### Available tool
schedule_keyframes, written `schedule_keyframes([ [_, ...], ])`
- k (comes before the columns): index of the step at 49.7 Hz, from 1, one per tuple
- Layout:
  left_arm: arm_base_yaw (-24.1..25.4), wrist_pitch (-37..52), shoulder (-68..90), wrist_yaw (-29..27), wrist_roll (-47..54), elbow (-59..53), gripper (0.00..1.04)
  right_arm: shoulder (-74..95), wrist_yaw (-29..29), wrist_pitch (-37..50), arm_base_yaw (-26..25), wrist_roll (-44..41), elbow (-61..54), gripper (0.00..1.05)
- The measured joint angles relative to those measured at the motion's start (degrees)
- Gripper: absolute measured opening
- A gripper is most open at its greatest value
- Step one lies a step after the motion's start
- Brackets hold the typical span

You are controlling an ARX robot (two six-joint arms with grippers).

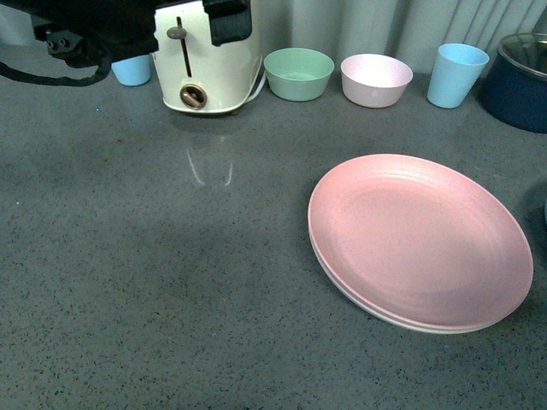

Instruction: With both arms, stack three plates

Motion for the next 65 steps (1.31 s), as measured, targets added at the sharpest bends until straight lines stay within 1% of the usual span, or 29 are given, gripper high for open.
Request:
schedule_keyframes([
  [1,-0.1,0.0,0.0,0.0,0.1,-0.1,0.98,0.0,0.0,0.0,0.0,0.0,0.0,0.97],
  [3,-0.7,3.0,0.5,-2.6,1.8,-1.1,0.95,0.0,0.0,0.0,0.0,0.0,0.0,0.97],
  [5,-0.9,13.3,0.7,-9.4,4.3,-4.5,0.88,0.0,0.1,0.0,0.0,0.0,0.0,0.97],
  [6,-0.9,16.0,0.7,-11.1,5.4,-5.6,0.87,0.0,0.1,0.0,0.0,0.0,0.0,0.97],
  [8,-0.9,25.8,0.2,-15.4,7.6,-10.1,0.79,0.0,0.0,0.0,0.0,0.0,0.0,0.97],
  [9,-0.7,30.0,-0.3,-16.5,8.6,-12.4,0.76,0.0,0.1,0.0,0.0,0.0,0.0,0.97],
  [11,0.7,39.3,-2.7,-16.8,10.5,-18.6,0.65,0.0,0.2,0.0,0.0,0.0,0.0,0.97],
  [12,1.3,41.3,-3.7,-16.7,10.8,-20.4,0.62,0.0,0.2,0.0,0.0,0.0,0.0,0.97],
  [13,1.6,42.1,-4.3,-16.5,11.0,-21.2,0.60,0.0,0.2,0.0,0.0,0.0,0.0,0.97],
  [15,2.8,44.4,-6.8,-16.1,11.6,-24.3,0.53,0.0,0.2,0.0,0.0,0.0,0.0,0.97],
  [19,5.9,46.5,-13.4,-14.3,12.2,-32.0,0.31,0.0,0.0,0.0,0.0,0.0,0.0,0.97],
  [28,7.9,46.8,-19.7,-11.1,12.5,-39.8,0.03,0.0,0.1,0.0,0.0,0.0,0.0,0.97],
  [31,8.6,46.8,-21.8,-10.3,12.8,-41.8,0.04,0.0,0.1,0.0,0.0,0.0,0.0,0.97],
  [34,9.9,49.8,-23.1,-9.4,12.9,-45.2,0.04,0.0,0.0,0.0,0.0,0.0,0.0,0.97],
  [43,11.8,47.7,-29.1,-7.6,13.0,-50.4,0.04,0.0,0.0,0.0,0.0,0.0,0.0,0.97],
  [51,13.6,42.4,-38.5,-5.9,13.0,-54.3,0.04,0.0,0.0,0.0,0.0,0.0,0.0,0.97],
  [53,15.8,40.3,-41.4,-2.4,13.0,-55.4,0.04,0.0,0.0,0.0,0.0,0.0,0.0,0.97],
  [56,17.7,37.6,-45.4,-1.9,13.0,-56.4,0.04,0.0,0.0,0.0,0.0,0.0,0.0,0.97],
  [65,18.0,31.8,-52.8,-1.5,13.0,-57.9,0.04,0.0,0.0,0.0,0.0,0.0,0.0,0.97],
])
